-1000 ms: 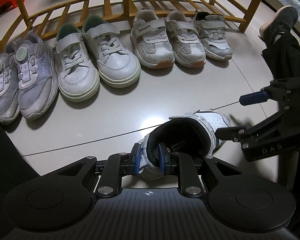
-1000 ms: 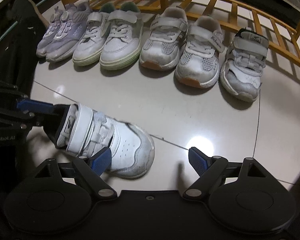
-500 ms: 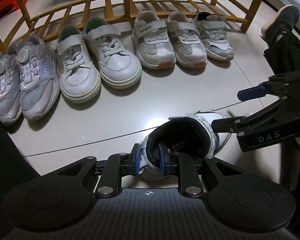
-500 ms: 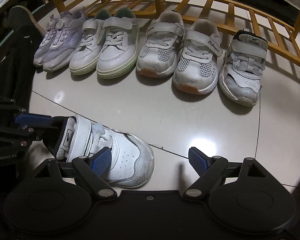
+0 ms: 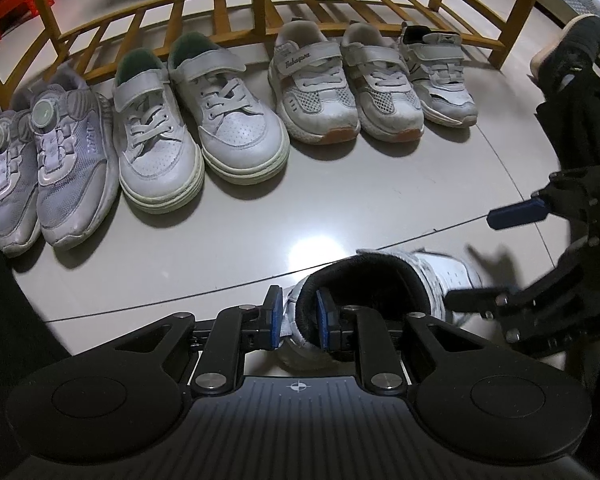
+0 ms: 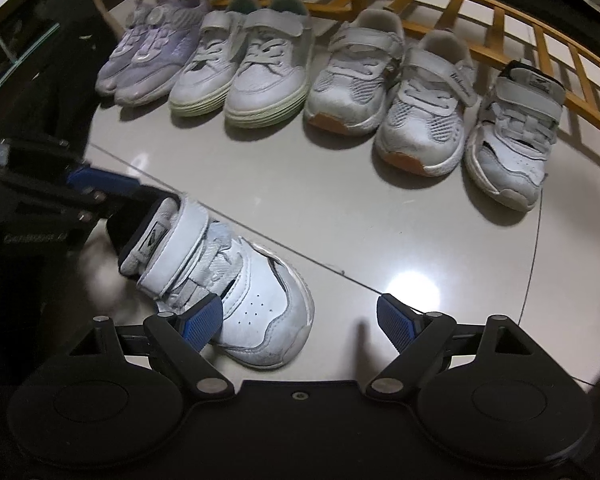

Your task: Organize scattered shoes

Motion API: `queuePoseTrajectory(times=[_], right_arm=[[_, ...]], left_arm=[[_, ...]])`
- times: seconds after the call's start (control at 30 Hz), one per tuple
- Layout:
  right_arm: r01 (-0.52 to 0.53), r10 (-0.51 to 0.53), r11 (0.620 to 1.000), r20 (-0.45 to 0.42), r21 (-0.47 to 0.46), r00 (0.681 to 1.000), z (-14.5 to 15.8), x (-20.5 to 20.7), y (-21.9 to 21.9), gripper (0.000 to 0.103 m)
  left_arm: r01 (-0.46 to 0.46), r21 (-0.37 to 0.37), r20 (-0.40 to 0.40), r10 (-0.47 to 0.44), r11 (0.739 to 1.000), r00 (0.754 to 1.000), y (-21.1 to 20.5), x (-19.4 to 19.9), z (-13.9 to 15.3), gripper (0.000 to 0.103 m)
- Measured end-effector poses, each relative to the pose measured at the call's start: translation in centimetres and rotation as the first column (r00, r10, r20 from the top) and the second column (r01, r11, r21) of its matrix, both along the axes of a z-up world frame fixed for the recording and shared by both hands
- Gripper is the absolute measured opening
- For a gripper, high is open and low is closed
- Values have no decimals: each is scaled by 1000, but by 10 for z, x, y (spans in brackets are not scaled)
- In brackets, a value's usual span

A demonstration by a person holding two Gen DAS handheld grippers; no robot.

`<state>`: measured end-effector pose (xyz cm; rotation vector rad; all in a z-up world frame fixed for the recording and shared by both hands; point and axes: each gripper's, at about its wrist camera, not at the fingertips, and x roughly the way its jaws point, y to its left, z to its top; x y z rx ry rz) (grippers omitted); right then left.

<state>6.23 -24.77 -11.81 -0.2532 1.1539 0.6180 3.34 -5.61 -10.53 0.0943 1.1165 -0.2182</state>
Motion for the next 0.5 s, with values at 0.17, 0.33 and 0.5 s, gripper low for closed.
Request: queuePoseTrajectory(times=[0.17,0.33,0.5], right_arm=[[-27,27,1000,-19,4,999,1,-4,5,87],[-81,82,996,-56,27,995,-1,-11,16,87],[-137,137,991,-40,8,990,-5,-15,31,86]], left_arm=[[10,5,5,-10,1000,1000,0,4,0,18],[12,3,10,-12,1000,1000,0,6,-1,19],[31,-3,8,-31,1000,999,0,5,-1,19]])
